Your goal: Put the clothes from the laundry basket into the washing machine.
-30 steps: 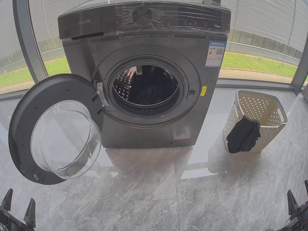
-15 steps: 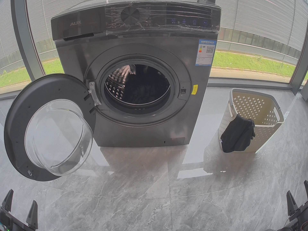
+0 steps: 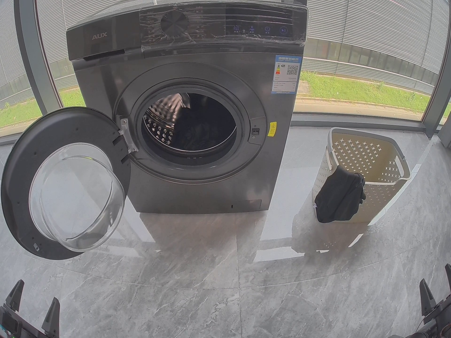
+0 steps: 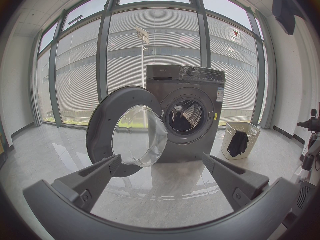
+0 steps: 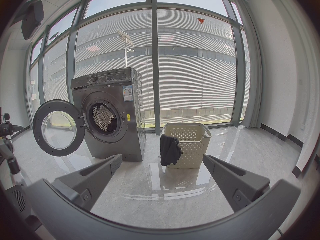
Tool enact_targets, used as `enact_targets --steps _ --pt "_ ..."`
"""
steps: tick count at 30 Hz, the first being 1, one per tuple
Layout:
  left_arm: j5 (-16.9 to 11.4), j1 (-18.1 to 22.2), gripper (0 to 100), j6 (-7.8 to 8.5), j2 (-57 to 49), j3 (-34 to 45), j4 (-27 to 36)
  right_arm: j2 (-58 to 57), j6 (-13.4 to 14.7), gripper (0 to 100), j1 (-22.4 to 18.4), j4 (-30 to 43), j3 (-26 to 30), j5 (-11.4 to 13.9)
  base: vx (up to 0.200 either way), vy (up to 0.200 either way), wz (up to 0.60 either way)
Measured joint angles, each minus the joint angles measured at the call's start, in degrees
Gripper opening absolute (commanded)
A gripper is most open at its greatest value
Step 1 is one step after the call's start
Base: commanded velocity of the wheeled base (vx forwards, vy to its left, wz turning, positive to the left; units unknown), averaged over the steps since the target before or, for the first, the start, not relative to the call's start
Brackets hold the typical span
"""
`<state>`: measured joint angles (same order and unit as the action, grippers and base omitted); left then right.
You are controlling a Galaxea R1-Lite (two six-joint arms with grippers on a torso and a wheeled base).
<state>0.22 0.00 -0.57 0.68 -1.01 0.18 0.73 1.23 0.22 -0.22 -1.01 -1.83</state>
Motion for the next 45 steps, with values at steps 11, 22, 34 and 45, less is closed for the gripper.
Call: enact_targets --steps 11,22,34,45 --pt "0.1 0.0 100 -0.35 0.0 0.0 -0.1 0.0 0.0 100 0.0 0.0 0.0 0.0 0.0 -0.036 0.0" --pt "0.1 0.0 100 -0.4 0.1 0.0 -0.1 0.0 0.0 100 0.0 0.0 0.0 0.0 0.0 -0.2 0.0" --pt "0.1 0.0 100 -0.22 0.1 0.0 -0.1 0.1 0.0 100 0.0 0.0 0.0 0.0 0.0 -0.2 0.0" --pt "0.5 0.0 100 -0.51 0.1 0.0 -0.2 0.1 0.0 100 0.0 0.0 0.0 0.0 0.0 -0.2 0.0"
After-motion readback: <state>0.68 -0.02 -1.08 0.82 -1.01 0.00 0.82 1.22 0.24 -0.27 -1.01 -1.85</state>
